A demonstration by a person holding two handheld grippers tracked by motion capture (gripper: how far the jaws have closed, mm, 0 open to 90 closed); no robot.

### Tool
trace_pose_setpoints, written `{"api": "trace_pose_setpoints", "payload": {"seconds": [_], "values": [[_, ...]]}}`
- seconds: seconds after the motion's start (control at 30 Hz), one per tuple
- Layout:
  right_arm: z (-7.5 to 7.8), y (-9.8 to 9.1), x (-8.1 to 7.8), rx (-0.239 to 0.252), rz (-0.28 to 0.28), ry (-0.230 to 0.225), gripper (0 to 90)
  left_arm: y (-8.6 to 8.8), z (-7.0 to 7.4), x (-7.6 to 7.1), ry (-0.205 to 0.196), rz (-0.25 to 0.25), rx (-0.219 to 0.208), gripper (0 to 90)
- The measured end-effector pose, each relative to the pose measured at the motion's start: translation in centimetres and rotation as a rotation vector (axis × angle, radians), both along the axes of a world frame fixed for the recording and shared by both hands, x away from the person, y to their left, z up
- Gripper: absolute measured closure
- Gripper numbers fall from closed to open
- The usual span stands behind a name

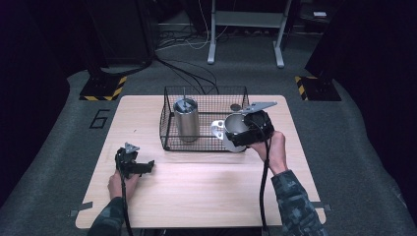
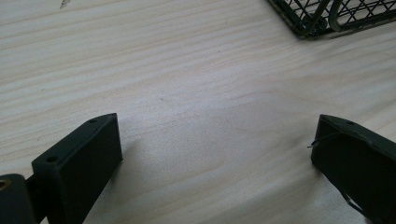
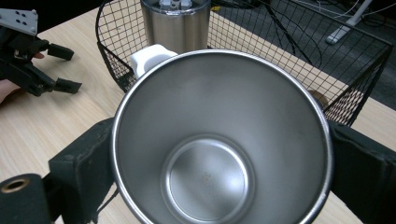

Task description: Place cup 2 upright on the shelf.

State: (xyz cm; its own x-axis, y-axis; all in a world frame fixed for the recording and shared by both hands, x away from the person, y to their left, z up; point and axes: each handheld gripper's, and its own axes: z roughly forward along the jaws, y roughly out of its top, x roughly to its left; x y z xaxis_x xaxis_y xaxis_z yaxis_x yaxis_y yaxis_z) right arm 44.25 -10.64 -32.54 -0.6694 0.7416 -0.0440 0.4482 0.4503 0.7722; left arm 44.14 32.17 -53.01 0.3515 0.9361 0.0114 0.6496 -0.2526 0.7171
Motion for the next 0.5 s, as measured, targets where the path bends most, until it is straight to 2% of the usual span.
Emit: {"api": "trace_pose_setpoints", "payload": {"seconds": [0.17, 0.3, 0.5], "values": [[0.1, 0.4, 0.7, -0.013, 0.010, -0.004, 6.1, 0.0, 0.0, 0.0, 0.001, 0.000, -0.004, 1.7], [0.4, 0.9, 1.2, 0.000, 0.003, -0.002, 6.1, 0.0, 0.0, 0.0, 0.000, 0.000, 0.000, 1.7], [0.7, 1.4, 2.0, -0.022, 0.014, -0.011, 6.1, 0.0, 0.0, 0.0, 0.001, 0.000, -0.004, 1.7]]}}
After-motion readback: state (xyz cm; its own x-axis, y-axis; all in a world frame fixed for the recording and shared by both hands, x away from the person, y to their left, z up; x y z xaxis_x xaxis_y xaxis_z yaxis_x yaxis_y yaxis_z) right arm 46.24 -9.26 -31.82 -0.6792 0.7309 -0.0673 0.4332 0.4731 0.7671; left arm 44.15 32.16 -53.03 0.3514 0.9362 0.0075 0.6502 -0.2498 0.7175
